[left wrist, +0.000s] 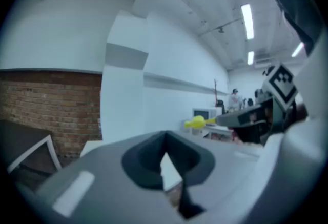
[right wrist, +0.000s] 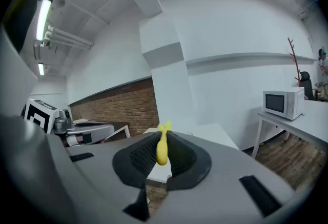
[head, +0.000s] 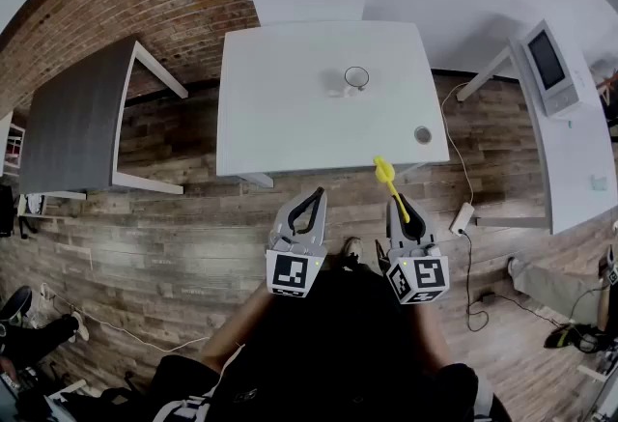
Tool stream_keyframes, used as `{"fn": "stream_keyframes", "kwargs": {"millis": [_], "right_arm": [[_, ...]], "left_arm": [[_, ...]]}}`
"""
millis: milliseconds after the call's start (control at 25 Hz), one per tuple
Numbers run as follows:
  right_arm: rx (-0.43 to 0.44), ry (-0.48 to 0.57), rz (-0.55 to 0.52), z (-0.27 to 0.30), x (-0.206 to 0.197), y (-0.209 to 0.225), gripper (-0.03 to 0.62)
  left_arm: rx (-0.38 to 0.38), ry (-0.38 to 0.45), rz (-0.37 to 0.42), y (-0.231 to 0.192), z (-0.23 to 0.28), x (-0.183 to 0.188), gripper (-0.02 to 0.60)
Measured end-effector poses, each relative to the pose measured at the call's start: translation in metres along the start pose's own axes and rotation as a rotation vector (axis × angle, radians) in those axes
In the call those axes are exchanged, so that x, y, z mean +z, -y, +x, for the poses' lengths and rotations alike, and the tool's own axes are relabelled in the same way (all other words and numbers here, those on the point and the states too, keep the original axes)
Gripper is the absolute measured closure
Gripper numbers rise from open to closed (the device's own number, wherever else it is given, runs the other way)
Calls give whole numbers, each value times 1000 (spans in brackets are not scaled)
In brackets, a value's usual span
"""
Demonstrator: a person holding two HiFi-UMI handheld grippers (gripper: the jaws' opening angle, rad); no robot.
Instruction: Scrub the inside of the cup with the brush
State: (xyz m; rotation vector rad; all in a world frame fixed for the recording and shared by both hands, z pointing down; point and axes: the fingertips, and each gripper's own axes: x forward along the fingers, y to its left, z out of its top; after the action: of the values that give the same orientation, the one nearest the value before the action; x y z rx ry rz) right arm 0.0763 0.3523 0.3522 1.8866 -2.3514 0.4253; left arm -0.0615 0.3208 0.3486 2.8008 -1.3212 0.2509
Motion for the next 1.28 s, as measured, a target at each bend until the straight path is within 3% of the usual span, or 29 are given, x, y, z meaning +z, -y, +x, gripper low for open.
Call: {"fn": "stream_keyframes", "kwargs": {"millis": [520, 880, 1280], "right_arm": [[0, 4, 0, -1, 1, 0, 565], [15, 1, -6, -7, 5, 27, 565], [119, -32, -22, -2, 6, 68, 565]], "left_arm": [[-7, -10, -9, 3, 3, -4, 578], [1, -34, -13, 25, 22, -9, 577], [86, -61, -9, 55, 48, -10, 577]]}}
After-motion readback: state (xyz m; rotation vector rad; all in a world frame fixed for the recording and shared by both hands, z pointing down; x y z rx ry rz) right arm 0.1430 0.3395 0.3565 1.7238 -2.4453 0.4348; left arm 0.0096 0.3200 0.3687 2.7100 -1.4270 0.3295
